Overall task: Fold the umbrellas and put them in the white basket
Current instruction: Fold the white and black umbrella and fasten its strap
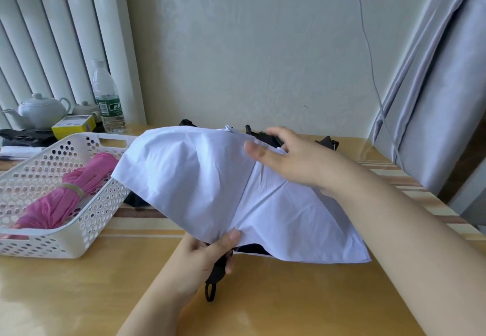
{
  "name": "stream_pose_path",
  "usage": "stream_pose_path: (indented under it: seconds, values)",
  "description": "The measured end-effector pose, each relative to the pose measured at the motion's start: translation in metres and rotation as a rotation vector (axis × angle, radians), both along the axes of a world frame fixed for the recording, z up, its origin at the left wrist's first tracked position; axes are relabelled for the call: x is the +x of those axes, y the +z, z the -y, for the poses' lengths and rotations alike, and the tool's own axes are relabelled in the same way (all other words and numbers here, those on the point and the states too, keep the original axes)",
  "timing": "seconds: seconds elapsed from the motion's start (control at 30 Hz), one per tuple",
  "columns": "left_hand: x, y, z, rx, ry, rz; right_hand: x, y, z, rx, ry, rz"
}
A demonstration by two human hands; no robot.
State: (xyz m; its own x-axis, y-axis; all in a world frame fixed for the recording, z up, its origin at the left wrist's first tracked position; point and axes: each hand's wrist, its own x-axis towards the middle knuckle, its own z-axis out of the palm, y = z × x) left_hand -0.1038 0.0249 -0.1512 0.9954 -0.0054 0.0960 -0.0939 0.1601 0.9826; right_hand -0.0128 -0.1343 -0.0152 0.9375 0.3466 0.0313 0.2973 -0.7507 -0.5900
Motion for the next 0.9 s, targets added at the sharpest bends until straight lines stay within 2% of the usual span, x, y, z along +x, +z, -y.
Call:
stream_pose_path:
  seconds: [0.23, 0.33, 0.43, 0.5, 0.57, 0.67, 0.7, 0.77, 0.9]
  values:
    - [-0.001, 0.003, -0.006, -0.051, -0.152, 0.001, -0.001, 0.001, 0.002, 0.29, 0.174, -0.208]
    - [0.0, 0.009, 0.002, -0.017, -0.102, -0.061, -0.005, 0.003, 0.005, 0.245, 0.142, -0.043]
    - [0.007, 0.017, 0.013, -0.007, 0.127, -0.099, -0.006, 0.012, 0.004, 0.089, 0.085, 0.25]
    - [0.007, 0.021, 0.015, 0.168, 0.299, -0.118, -0.007, 0.024, 0.002, 0.083, 0.074, 0.45]
    - [-0.007, 0.026, 0.014, 0.416, 0.451, -0.006, -0.007, 0.029, -0.004, 0.056, 0.081, 0.654]
    - [-0.032, 0.048, 0.011, 0.781, 0.657, 0.516, -0.01, 0.004, -0.021, -0.04, 0.126, 0.862]
    - [-0.033, 0.054, 0.008, 0.896, 0.692, 0.639, -0.014, -0.012, -0.027, -0.071, 0.165, 0.892]
    - [-0.024, 0.059, -0.002, 1.021, 0.642, 0.684, -0.023, -0.042, -0.033, -0.089, 0.246, 0.881]
    - [0.002, 0.05, -0.019, 1.005, 0.414, 0.592, -0.033, -0.057, -0.03, 0.015, 0.347, 0.664]
